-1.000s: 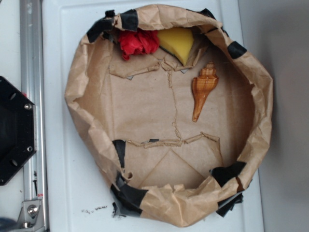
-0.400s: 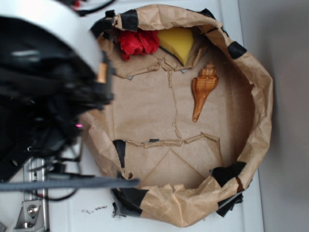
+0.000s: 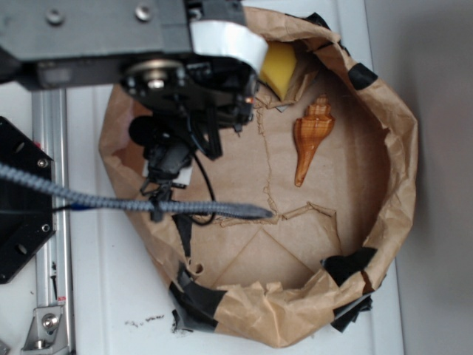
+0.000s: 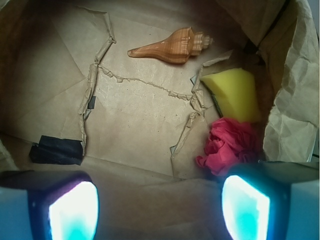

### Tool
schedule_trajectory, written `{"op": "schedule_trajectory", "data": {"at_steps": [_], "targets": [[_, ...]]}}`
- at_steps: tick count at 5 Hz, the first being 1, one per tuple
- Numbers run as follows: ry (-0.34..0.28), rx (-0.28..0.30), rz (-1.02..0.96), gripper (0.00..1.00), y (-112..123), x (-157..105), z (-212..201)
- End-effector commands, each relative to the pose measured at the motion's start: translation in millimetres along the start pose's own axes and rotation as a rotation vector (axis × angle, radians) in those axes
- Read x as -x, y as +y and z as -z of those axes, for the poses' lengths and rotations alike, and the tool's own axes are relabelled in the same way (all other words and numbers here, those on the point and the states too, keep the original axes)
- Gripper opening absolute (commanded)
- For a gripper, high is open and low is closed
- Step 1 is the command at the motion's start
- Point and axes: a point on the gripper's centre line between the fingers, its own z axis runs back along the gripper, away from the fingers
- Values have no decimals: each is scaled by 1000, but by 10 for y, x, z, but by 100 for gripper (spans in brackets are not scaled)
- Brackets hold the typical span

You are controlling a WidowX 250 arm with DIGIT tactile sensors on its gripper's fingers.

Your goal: Grab the red paper.

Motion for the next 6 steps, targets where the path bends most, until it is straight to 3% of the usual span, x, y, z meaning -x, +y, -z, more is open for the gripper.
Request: {"op": "schedule_trajectory", "data": {"at_steps": [1, 3, 5, 6], "targets": [[-30, -18, -3, 100, 56, -22, -82], [-15, -44, 70, 100, 96, -61, 145], [51, -25, 262, 100, 224, -116, 512], [89, -18, 278, 100, 454, -158, 602]]}}
